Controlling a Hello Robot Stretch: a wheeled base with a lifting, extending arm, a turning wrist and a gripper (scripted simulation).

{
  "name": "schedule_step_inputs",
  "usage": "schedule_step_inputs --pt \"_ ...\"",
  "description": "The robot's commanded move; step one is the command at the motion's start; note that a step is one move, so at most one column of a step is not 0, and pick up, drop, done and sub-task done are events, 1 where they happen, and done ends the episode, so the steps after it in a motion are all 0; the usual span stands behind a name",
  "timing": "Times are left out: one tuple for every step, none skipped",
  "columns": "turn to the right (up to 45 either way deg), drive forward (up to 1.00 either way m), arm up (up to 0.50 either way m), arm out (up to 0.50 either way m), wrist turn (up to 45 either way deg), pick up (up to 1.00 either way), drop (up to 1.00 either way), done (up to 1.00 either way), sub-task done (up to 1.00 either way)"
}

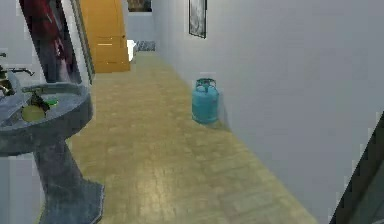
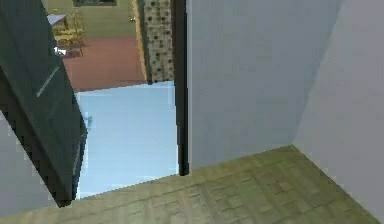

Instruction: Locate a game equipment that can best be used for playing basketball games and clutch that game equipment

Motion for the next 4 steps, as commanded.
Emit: schedule_step_inputs --pt "0.0 1.00 0.00 0.00 0.0 0.00 0.00 0.00 0.00" --pt "-18.0 0.00 0.00 0.00 0.0 0.00 0.00 0.00 0.00" --pt "0.0 0.80 0.00 0.00 0.0 0.00 0.00 0.00 0.00" --pt "-9.0 0.00 0.00 0.00 0.0 0.00 0.00 0.00 0.00"
